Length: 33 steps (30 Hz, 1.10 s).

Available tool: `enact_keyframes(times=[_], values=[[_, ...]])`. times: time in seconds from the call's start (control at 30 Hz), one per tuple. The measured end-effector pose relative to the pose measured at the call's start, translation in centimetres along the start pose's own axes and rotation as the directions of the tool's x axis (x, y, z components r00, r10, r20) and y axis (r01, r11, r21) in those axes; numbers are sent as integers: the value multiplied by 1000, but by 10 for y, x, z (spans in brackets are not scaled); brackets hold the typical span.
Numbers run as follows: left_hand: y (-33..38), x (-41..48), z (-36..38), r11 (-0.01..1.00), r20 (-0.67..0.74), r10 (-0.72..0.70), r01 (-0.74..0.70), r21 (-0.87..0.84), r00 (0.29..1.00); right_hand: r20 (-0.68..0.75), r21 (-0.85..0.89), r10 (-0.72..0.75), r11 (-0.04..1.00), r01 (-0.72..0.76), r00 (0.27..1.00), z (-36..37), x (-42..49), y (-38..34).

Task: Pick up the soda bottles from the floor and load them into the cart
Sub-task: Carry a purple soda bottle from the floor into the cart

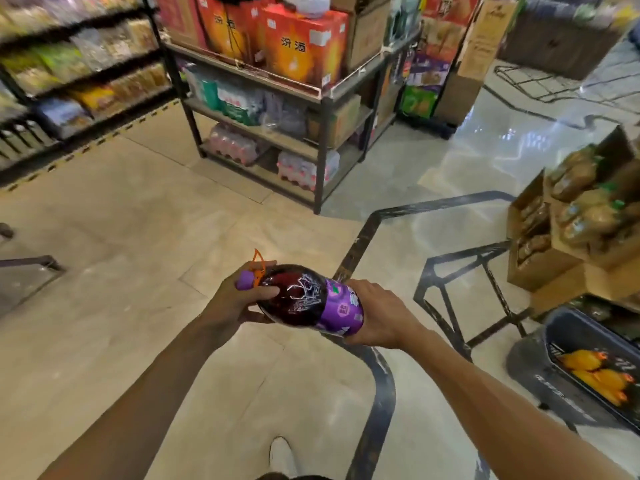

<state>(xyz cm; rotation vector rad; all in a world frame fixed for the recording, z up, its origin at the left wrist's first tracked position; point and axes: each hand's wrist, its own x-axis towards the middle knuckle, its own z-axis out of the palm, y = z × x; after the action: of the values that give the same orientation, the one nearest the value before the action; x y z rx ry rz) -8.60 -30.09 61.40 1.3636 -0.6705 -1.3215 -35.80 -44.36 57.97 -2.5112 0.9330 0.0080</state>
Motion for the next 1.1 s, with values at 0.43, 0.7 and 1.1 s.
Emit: enact_keyframes(times=[0.43, 0.7, 1.1], values=[[42, -17, -184, 987, -382, 76, -125, -104, 921, 178, -13, -387, 918, 396, 905, 6, 229, -136], [69, -15, -274, 972, -636, 47, -181, -147, 771, 318, 34, -598, 783, 621, 736, 24, 379, -227], [89, -13, -382, 948, -821, -3, -260, -184, 571, 456, 69, -747, 572, 817, 484, 55, 535, -365]])
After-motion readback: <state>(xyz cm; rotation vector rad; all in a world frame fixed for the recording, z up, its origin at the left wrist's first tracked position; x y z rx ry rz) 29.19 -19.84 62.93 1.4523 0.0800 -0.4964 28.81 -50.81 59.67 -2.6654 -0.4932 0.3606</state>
